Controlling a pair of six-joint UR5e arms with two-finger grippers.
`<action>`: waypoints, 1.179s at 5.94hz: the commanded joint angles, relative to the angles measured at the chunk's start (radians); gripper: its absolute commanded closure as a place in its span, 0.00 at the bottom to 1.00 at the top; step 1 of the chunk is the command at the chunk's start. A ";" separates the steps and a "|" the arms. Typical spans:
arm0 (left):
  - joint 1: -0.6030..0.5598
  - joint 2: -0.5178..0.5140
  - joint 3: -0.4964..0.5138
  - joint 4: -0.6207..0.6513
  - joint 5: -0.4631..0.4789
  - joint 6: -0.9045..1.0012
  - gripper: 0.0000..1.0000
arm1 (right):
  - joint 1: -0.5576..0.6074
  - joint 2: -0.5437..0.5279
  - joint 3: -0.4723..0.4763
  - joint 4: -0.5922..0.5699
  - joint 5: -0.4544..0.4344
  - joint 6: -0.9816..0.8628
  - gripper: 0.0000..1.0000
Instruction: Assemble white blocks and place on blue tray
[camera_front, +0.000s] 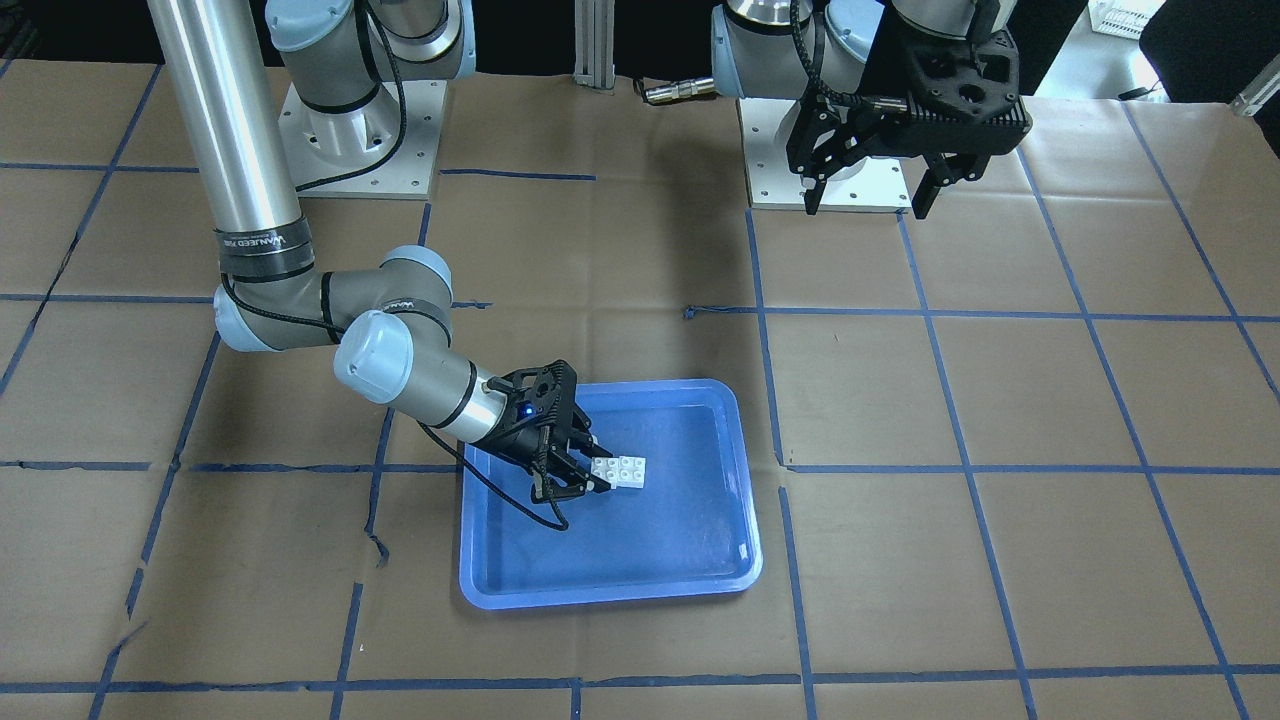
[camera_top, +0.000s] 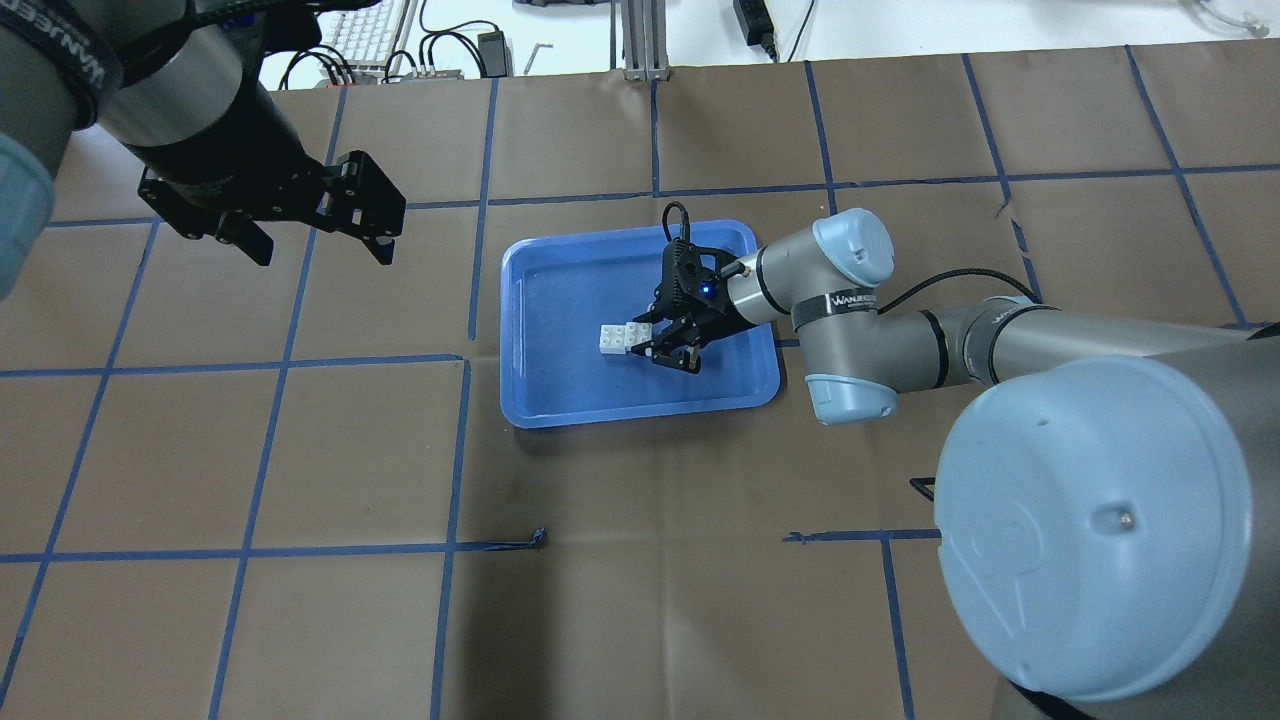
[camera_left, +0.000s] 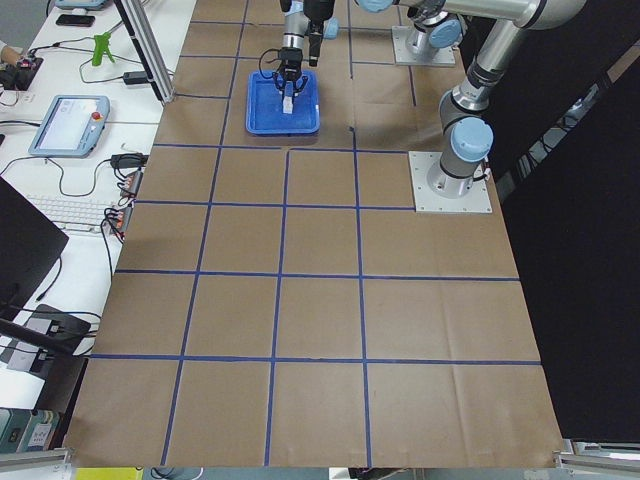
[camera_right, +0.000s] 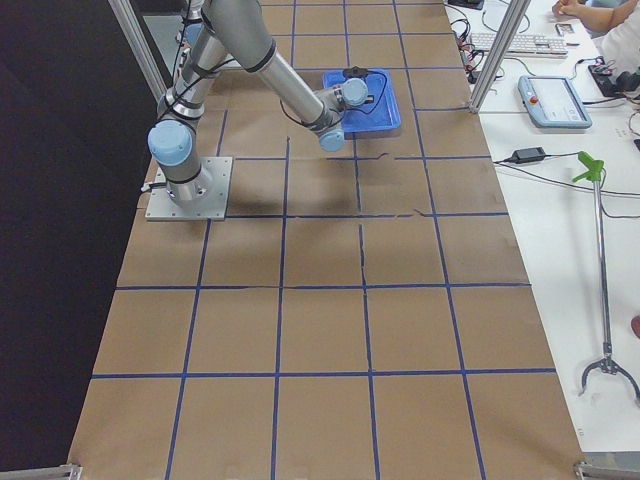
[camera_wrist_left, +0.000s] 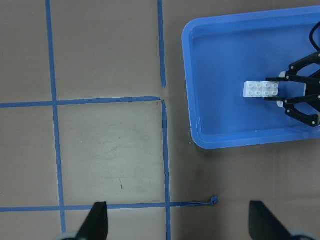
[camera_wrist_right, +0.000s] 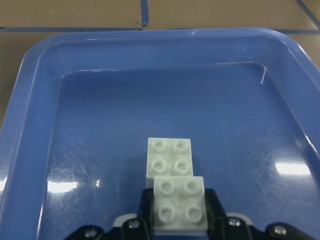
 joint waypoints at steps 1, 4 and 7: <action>0.000 0.003 -0.003 0.000 0.001 0.000 0.00 | 0.000 0.001 0.003 -0.001 0.003 0.005 0.69; 0.000 0.005 -0.003 -0.002 0.001 0.000 0.00 | 0.000 -0.001 0.005 0.001 0.005 0.005 0.69; 0.000 0.005 -0.003 0.000 0.001 0.000 0.00 | 0.000 0.001 0.006 0.002 0.005 0.005 0.63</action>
